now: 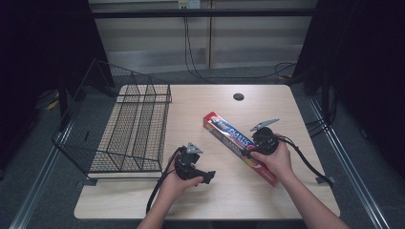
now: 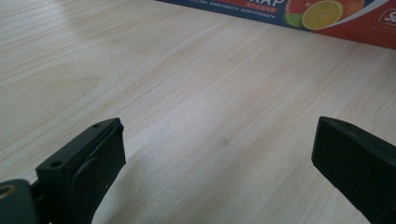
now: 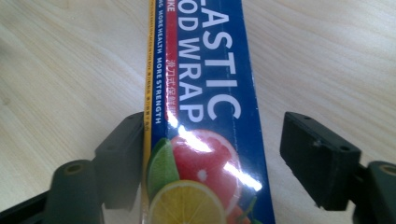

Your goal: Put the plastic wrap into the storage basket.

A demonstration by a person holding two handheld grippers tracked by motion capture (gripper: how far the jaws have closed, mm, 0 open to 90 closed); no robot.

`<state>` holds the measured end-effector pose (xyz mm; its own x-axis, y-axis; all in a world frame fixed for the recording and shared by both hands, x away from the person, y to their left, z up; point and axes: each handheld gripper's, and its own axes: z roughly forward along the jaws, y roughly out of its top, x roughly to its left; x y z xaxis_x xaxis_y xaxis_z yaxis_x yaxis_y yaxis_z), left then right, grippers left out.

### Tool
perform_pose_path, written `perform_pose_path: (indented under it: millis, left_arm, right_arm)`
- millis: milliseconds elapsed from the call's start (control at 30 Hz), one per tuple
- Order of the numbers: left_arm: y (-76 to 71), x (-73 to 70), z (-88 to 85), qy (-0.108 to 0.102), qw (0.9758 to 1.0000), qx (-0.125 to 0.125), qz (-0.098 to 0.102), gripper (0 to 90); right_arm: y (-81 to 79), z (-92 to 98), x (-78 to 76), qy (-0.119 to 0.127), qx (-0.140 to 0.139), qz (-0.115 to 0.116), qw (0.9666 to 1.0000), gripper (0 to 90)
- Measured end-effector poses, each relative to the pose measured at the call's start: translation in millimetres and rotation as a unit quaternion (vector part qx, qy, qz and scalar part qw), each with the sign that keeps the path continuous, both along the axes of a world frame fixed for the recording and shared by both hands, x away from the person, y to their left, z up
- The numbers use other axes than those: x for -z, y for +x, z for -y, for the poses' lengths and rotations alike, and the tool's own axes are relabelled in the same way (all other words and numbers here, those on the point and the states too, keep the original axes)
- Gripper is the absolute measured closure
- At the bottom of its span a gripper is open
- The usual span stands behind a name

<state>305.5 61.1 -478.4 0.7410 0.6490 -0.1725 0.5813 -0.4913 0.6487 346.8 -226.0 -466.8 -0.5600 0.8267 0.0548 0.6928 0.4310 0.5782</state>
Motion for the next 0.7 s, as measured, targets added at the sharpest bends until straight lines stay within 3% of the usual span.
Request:
perform_pose_path:
  millis: [33, 67, 133, 200, 267, 300, 400, 500, 633, 700]
  left_arm:
    - [-0.6, 0.4, 1.0, -0.007, 0.9999, -0.007, -0.001, 2.8]
    - [-0.2, -0.4, 0.3, 0.002, 1.0, 0.0, 0.001, 2.8]
    - [-0.8, -0.1, 1.0, -0.003, 1.0, -0.004, 0.007, 2.8]
    - [-1.6, -0.3, 1.9, -0.012, 0.9999, -0.008, 0.006, 2.9]
    - [-1.7, -1.6, 1.7, -0.011, 0.9998, -0.013, 0.005, 2.9]
    - [-0.5, -2.6, 0.1, -0.003, 1.0, -0.001, 0.004, 3.0]
    - [-1.3, -3.1, 1.4, -0.013, 0.9999, -0.009, 0.005, 3.0]
    - [-0.8, -8.5, 1.2, -0.002, 0.9999, 0.007, 0.012, 3.9]
    - [0.4, -16.6, 2.0, -0.017, 0.9996, 0.021, 0.01, 4.2]
    - [1.5, -26.9, 1.9, -0.03, 0.9986, 0.036, 0.027, 4.0]
  right_arm:
    - [-0.7, -1.4, 0.0, 0.007, 0.007, -0.003, 0.9999, 28.6]
    - [-0.9, -1.8, 0.7, 0.008, 0.005, -0.001, 1.0, 30.3]
    - [-1.6, -2.0, 0.8, 0.013, -0.006, -0.006, 0.9999, 40.8]
    - [-2.6, -3.0, 0.8, 0.014, -0.01, 0.0, 0.9998, 41.7]
    - [-3.5, -3.6, 0.8, 0.013, -0.009, 0.003, 0.9999, 43.3]
    - [-3.5, -3.5, 0.8, 0.012, -0.01, 0.005, 0.9999, 44.0]
    - [-5.0, -2.2, -0.4, 0.004, -0.018, 0.009, 0.9998, 45.6]
    - [-8.5, 1.0, -2.8, -0.01, -0.035, 0.013, 0.9993, 45.7]
    - [-13.0, 6.0, -8.9, -0.004, -0.066, 0.019, 0.9976, 45.8]
    - [-15.9, 8.8, -13.8, 0.005, -0.08, 0.024, 0.9965, 45.8]
